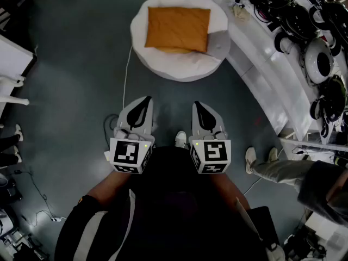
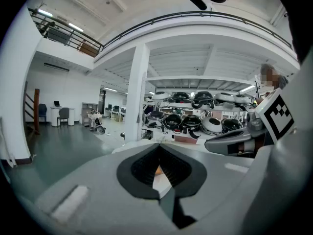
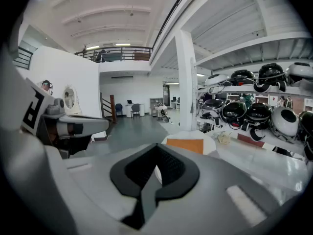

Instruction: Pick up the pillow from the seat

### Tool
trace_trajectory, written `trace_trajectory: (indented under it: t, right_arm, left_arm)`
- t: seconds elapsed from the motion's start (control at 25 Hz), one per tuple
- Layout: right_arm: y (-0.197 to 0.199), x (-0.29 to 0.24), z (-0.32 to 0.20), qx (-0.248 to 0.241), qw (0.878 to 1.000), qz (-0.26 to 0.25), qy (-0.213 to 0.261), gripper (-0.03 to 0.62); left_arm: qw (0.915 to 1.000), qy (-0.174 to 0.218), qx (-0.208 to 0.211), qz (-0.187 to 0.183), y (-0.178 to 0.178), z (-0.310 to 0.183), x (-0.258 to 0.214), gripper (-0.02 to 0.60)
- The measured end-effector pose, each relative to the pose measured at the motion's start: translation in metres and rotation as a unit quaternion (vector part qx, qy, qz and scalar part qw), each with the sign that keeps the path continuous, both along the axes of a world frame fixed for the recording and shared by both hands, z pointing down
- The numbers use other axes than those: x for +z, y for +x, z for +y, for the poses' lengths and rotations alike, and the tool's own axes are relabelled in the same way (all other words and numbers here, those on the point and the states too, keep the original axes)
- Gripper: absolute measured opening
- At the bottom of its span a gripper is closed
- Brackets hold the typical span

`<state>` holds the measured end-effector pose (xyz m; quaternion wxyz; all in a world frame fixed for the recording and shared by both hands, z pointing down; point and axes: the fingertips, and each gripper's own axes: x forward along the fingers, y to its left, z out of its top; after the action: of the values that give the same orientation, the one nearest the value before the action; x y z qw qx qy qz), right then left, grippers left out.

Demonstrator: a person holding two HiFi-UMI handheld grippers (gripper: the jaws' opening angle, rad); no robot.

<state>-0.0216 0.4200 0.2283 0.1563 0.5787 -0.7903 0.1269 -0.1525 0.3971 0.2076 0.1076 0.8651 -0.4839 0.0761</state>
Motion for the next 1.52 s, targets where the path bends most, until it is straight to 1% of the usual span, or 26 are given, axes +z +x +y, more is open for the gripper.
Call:
trace_trajectory:
  t: [0.24,0.48,0.84,1.04,1.28,1.52]
  right_arm:
    - [-0.001,0.001,-0.003,-0.001,1.000,0.001,0.000,0.000]
    - [0.000,0.001,-0.005,0.009,1.000,-0.001,-0.002,0.000]
    - [-0.010,-0.002,-0.010,0.035,0.999,-0.017,0.007,0.002]
    - [-0.025,-0.003,-0.010,0.040,0.999,-0.015,0.011,0.002]
    - [-0.055,-0.003,-0.011,0.043,0.999,-0.010,0.019,0.002]
    - [-0.072,-0.003,-0.017,0.037,0.999,-0.005,0.018,0.002]
  left_arm:
    - [1.0000,0.003,0.003,0.001,0.000,-0.002,0.000,0.002]
    - [1.0000,0.004,0.003,0.004,-0.003,-0.004,-0.001,0.002]
    - [0.9999,0.007,0.007,0.009,-0.020,-0.007,0.000,0.002]
    - [0.9999,0.008,0.009,0.011,-0.035,-0.009,0.000,0.002]
    - [0.9997,0.013,0.014,0.014,-0.062,-0.011,0.004,0.002]
    - [0.9997,0.014,0.006,0.019,-0.078,-0.017,0.004,0.002]
